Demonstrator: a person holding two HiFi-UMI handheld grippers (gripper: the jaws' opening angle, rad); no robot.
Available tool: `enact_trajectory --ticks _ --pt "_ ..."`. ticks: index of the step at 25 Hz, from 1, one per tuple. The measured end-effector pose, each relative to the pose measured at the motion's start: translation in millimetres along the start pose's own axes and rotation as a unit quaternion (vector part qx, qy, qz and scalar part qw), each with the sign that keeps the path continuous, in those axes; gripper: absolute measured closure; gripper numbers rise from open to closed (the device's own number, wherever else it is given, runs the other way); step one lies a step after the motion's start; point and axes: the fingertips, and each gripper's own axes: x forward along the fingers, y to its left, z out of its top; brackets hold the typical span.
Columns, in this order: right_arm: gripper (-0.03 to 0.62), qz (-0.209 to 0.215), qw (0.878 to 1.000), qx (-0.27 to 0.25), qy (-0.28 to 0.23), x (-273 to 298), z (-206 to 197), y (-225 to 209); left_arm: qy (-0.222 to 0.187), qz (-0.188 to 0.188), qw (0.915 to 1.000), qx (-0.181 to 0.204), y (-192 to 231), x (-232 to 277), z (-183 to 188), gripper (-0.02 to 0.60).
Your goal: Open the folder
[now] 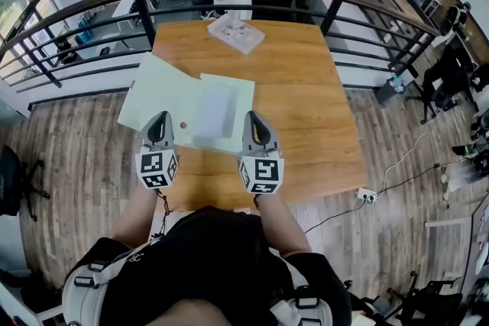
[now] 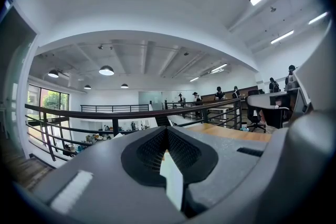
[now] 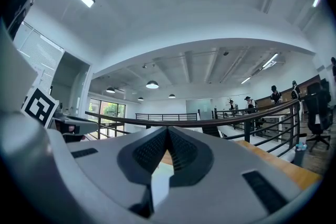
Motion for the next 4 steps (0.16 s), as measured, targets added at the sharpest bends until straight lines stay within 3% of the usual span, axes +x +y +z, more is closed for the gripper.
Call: enact_trajectory --ticks 4 --pt "0.588 0.001 1.0 0.004 0.0 -2.7 0.1 -1.1 0.003 -0.001 1.0 -0.001 -2.1 -0.4 -0.7 0.577"
